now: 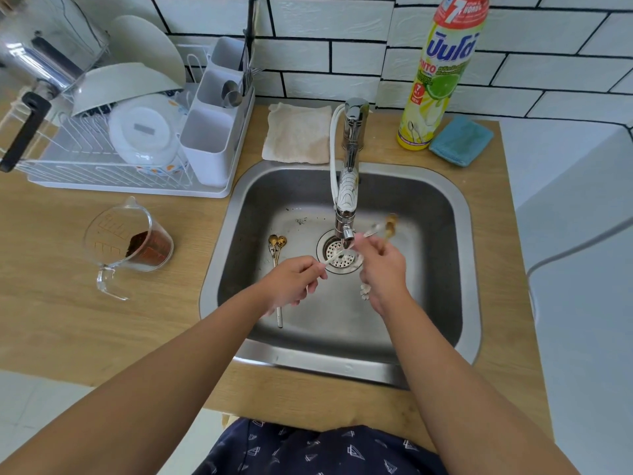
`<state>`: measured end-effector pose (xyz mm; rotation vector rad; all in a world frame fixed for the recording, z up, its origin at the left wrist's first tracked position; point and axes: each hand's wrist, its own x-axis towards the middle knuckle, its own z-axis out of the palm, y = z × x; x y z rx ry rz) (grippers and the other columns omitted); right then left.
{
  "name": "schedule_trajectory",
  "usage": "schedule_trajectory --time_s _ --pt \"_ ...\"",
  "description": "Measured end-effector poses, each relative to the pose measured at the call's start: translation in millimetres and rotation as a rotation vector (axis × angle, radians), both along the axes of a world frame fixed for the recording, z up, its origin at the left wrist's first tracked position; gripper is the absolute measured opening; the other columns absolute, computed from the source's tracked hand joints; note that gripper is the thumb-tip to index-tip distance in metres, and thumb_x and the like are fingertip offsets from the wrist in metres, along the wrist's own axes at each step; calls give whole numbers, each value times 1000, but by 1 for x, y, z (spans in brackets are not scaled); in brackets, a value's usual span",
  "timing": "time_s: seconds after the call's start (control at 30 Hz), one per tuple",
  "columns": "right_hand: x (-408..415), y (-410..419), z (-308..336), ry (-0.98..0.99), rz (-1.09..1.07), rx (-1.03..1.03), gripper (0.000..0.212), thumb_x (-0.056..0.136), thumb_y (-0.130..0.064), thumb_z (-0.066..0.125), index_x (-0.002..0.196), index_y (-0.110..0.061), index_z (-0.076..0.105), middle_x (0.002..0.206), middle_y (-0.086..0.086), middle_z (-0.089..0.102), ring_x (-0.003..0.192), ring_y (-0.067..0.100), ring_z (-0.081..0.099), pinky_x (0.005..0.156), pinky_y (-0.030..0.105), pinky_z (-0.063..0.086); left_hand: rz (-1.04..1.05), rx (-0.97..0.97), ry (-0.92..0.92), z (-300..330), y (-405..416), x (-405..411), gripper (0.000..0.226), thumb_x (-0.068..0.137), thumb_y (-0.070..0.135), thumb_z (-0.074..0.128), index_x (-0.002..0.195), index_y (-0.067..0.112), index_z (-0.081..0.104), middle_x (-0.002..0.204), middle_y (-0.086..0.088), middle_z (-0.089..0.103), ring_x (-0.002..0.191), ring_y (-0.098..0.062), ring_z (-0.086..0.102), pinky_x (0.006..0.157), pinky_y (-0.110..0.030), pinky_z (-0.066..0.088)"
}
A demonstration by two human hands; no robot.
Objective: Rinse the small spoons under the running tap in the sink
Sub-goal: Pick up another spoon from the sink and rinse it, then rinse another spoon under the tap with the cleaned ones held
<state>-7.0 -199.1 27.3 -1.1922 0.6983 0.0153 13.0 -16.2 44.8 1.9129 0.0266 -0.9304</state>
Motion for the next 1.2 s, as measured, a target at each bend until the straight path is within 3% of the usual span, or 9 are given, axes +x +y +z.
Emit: schedule_trajectory --time_s 0.13,0.23,0.37,0.43,0.7,0.83,1.0,1.1,1.2 --pt "8 -29 4 24 -210 68 16 98 -24 71 85 -15 69 87 2 79 37 1 28 37 18 24 284 -107 55 -1 -28 12 33 104 40 49 92 16 69 62 3 57 48 -8 43 48 -19 37" --pt "8 -40 5 16 -243 75 15 98 -25 71 87 -16 73 85 0 79 40 3 24 39 20 21 413 -238 103 -1 -58 19 23 106 23 47 95 15 66 78 -4 67 49 -5 56 53 -19 49" --pt "2 -48 4 9 -217 32 14 98 -25 71 95 -14 79 78 -3 75 41 4 26 40 21 23 439 -564 288 -1 -74 17 23 106 2 41 122 5 57 116 -15 66 87 -15 75 74 -24 60" --pt "1 -52 3 12 -218 21 17 98 -26 71 100 -10 78 76 -5 75 41 4 26 40 21 24 409 -607 311 -1 -70 14 22 106 3 41 121 7 56 111 -14 71 93 -21 76 75 -25 60" --pt "2 -32 0 -11 -142 59 22 100 -28 67 83 -18 77 62 -3 49 42 4 24 40 20 23 187 -241 114 2 -47 4 19 106 34 44 101 16 47 85 -3 77 51 -14 59 54 -25 43" --pt "1 -3 -3 11 -12 95 35 108 -34 50 87 -12 67 69 -6 69 45 2 51 43 19 40 182 -237 118 1 -58 -12 20 106 29 49 92 15 46 67 -4 69 40 -11 42 43 -20 35" --pt "2 2 -6 44 -47 76 47 112 -40 36 82 -9 54 87 0 73 73 14 62 69 30 50 120 -204 117 -12 -60 -21 30 104 39 51 87 14 48 59 -4 64 40 -10 38 42 -21 31" --pt "3 -5 -5 25 -131 184 40 112 -37 36 98 -6 58 105 10 74 73 10 72 63 24 57 110 -90 77 -21 -46 -14 45 100 54 48 86 13 57 59 1 65 45 -8 47 46 -19 39" --pt "2 -16 -4 12 -163 226 34 113 -32 37 88 -12 49 110 11 73 52 7 58 47 18 43 117 333 -174 -47 -16 1 37 102 48 47 96 13 57 86 -4 69 75 -17 61 66 -30 46"
